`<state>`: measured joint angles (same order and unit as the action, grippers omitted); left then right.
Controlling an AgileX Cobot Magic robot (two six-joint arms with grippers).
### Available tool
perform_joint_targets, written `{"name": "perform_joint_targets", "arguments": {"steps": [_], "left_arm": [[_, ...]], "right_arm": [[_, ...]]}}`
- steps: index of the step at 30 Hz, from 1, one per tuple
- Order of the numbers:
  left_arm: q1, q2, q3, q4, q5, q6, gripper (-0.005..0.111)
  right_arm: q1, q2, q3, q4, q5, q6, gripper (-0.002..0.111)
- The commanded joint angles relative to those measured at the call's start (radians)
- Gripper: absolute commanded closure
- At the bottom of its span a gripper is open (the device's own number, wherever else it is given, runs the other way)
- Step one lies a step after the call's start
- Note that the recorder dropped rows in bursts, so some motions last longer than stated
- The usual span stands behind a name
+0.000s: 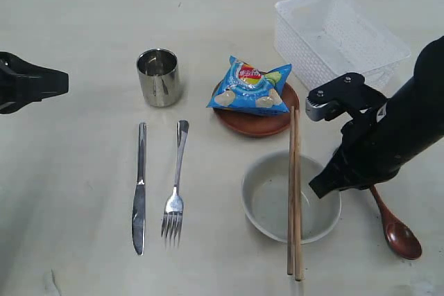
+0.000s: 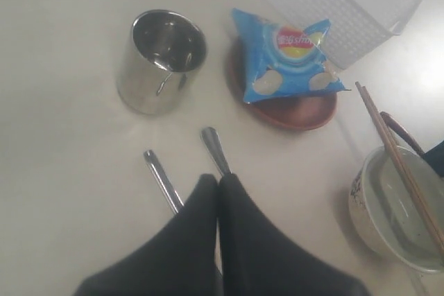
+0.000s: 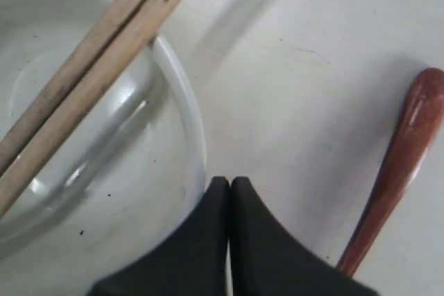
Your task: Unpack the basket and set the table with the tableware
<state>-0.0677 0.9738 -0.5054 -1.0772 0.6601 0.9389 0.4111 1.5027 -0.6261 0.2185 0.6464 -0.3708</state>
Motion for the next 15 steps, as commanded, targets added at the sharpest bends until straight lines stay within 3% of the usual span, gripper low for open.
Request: {"name": "perform_joint_targets", "arguments": {"steps": [1,15], "left_arm": [[0.003,-0.006,0.002,0.002,0.005,-0.001,0.107],[0.003,-0.006,0.002,0.002,0.005,-0.004,0.107]], "right_arm": [[0.001,0.002,-0.001,0.016,-0.009,-0.022,0.108],[0.001,0.002,-0.001,0.098,-0.009,-0.079,0.108]]}}
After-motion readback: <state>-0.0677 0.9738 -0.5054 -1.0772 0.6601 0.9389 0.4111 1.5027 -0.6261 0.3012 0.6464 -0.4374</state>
